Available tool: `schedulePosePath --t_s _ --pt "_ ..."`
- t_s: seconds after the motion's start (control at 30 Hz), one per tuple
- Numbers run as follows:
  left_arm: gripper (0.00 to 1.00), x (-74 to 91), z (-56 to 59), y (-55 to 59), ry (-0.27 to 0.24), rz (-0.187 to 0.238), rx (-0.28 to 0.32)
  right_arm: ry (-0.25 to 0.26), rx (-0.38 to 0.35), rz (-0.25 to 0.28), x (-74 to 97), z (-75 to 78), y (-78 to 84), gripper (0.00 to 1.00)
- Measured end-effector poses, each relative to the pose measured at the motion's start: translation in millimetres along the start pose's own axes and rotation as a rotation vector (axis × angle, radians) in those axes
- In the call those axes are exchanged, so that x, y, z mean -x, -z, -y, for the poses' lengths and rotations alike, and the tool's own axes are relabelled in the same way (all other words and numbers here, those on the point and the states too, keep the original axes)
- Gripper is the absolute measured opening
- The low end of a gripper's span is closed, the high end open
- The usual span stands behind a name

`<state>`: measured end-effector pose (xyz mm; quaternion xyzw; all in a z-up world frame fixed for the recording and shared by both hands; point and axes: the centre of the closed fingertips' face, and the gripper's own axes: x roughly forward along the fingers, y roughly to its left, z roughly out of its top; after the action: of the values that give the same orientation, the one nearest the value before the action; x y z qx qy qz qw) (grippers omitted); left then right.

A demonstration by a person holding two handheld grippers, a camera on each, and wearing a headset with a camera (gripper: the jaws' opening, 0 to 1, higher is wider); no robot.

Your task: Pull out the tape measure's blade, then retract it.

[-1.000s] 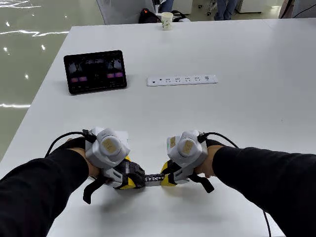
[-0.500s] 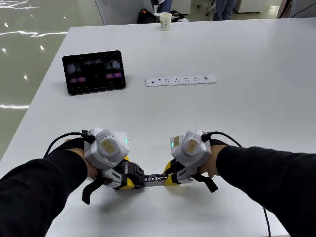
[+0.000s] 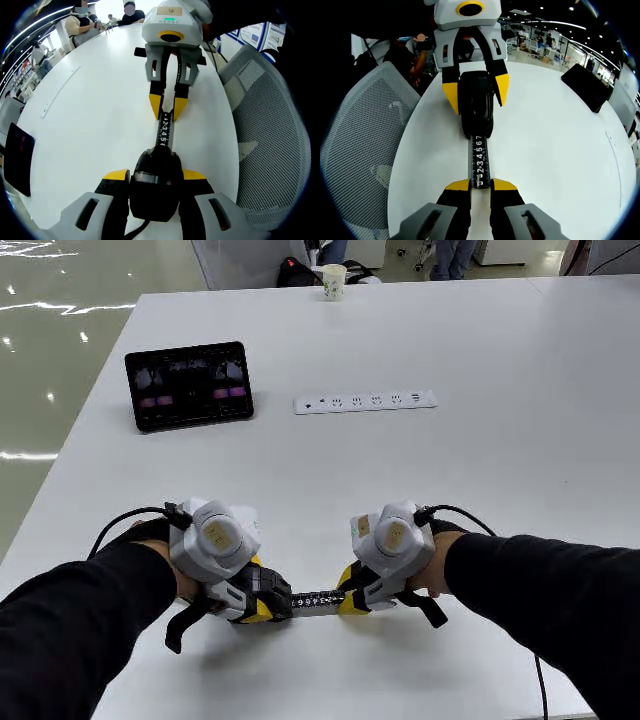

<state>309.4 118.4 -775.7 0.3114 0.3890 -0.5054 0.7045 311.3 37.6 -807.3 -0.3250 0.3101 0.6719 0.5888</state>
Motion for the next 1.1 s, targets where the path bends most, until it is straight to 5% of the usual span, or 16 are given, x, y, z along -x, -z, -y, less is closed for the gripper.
schedulePosePath --t_s 1.1 --pt "0.32 -0.4 1.3 -0.1 -0.002 -0.004 0.0 0.001 -0.001 -0.004 6.3 -2.9 9.9 0.1"
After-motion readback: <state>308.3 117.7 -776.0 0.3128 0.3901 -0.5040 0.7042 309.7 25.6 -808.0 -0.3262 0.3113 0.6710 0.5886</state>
